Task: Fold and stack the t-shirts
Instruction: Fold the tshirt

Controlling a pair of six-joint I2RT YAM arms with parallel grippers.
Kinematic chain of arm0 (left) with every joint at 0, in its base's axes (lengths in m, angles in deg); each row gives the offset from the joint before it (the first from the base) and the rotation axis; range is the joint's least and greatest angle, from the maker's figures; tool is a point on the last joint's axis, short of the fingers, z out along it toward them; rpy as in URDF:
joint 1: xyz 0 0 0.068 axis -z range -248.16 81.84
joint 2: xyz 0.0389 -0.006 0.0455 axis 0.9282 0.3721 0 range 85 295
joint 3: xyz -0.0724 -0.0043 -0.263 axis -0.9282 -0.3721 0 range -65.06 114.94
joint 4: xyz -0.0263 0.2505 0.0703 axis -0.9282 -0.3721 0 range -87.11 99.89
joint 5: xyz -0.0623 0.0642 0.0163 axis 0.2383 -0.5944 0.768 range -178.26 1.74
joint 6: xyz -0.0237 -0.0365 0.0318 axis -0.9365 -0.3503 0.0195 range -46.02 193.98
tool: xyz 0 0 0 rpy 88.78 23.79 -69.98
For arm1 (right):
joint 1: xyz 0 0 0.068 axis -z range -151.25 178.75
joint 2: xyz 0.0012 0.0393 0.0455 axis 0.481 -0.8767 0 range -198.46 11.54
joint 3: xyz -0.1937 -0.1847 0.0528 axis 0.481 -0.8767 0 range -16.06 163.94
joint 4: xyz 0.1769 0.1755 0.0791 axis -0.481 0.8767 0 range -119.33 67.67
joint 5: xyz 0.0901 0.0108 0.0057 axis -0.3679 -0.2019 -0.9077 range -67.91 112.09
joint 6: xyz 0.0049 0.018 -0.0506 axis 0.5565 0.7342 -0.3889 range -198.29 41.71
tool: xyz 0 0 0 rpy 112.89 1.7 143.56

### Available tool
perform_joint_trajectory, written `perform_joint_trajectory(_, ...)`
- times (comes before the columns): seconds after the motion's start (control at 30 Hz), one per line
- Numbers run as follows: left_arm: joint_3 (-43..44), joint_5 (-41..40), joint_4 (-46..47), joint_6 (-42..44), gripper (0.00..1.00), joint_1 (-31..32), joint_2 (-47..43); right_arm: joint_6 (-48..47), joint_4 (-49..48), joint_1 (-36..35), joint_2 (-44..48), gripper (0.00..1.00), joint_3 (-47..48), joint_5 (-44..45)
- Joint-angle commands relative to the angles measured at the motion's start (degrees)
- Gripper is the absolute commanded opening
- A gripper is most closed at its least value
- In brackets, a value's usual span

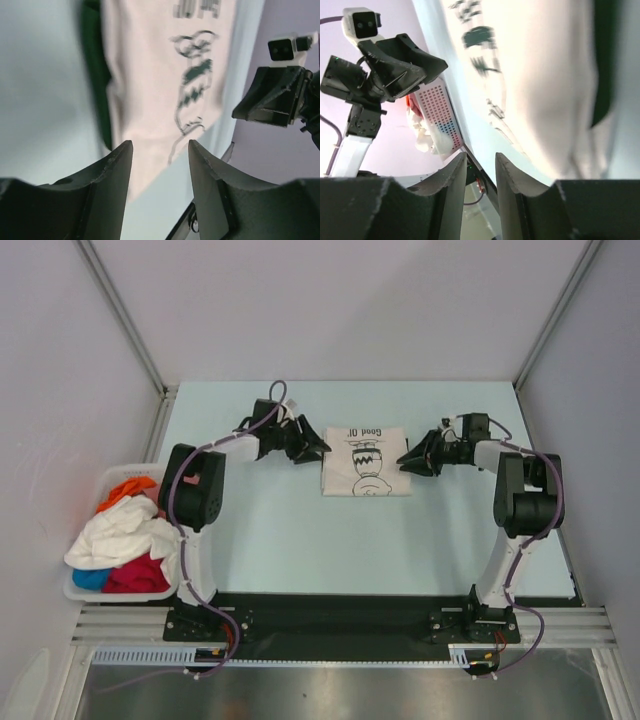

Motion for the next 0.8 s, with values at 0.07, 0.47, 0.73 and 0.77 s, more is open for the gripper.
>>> perform_joint_trajectory(0.07,-3.3,1.5,6.0,-3.0,0.55,6.6,-8.5,-1.8,0.8,-3.1,1.5,0.36,-0.7,-0.1)
perform_joint_trajectory(0.47,-6.5,-0.6,9.7,-3.6,0.53,7.9,1.5,-2.0,-6.4,2.0,-2.2,0.37,-10.8,2.9)
perform_joint_trajectory(0.73,-2.6,0.4,0.3,3.4,0.54,6.5,-5.4,1.9,-3.3,0.3,6.5,0.41,-4.5,1.5)
perform_joint_trajectory(0.77,-2.6,0.4,0.4,2.5,0.54,6.5,-5.7,2.9,-4.2,-0.2,5.4,0.42,-3.3,1.5)
